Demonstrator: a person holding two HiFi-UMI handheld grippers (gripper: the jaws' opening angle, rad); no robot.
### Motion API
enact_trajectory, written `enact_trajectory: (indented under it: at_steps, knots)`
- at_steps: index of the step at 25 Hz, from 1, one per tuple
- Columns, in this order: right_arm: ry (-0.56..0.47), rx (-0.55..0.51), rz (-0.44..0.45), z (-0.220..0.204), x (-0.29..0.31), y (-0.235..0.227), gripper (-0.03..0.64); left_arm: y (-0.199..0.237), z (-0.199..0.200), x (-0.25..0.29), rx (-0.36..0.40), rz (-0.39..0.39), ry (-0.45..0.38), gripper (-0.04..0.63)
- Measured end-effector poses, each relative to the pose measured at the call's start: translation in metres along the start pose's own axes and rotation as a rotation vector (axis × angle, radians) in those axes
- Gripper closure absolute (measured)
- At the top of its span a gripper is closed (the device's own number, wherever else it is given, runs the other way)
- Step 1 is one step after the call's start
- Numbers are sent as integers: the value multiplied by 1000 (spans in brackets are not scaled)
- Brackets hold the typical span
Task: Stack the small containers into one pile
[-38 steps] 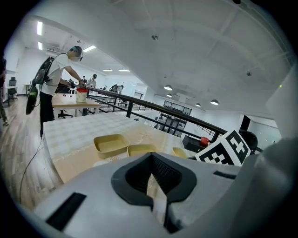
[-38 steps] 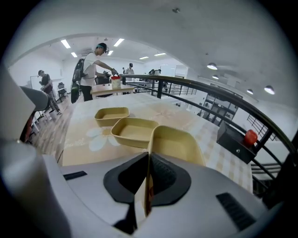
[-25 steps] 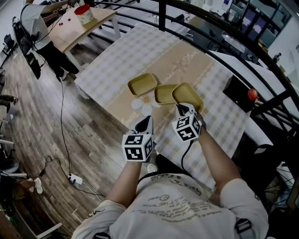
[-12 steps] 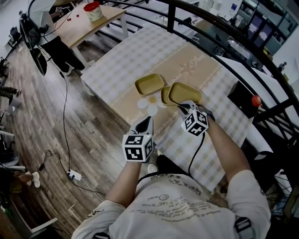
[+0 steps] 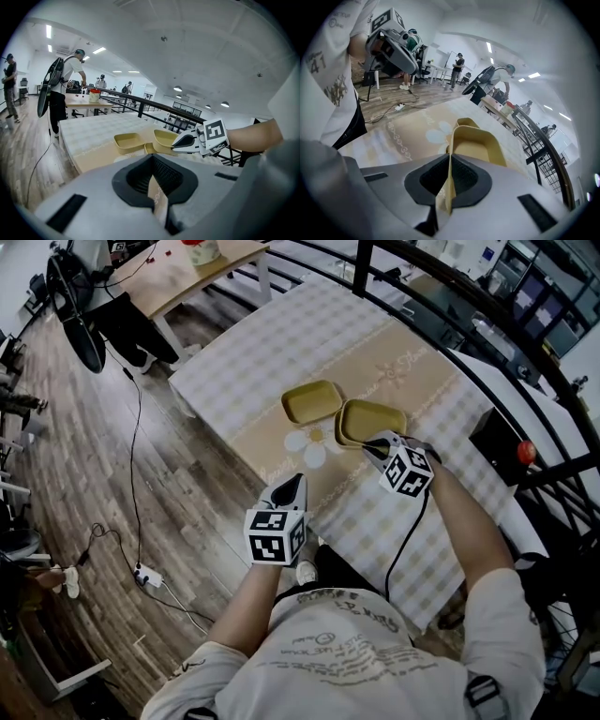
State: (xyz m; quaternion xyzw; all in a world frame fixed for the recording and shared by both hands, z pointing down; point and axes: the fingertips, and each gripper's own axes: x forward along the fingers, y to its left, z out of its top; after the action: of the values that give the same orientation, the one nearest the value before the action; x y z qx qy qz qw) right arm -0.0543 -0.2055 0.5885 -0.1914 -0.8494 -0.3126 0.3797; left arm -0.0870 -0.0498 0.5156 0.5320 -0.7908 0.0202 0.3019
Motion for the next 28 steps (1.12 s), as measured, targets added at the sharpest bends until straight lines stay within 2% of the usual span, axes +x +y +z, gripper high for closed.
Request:
enact_trajectory:
  at_steps: [7, 16, 28]
  knots:
    - [33, -60, 51, -9, 24, -2, 604, 9, -6, 9, -13, 18, 21, 591]
    - [46, -71, 115, -19, 39, 3, 604, 15, -7, 20, -35, 38, 27, 591]
    - [55, -73, 147, -25, 47, 9, 604, 13, -10, 27, -46, 44, 34, 591]
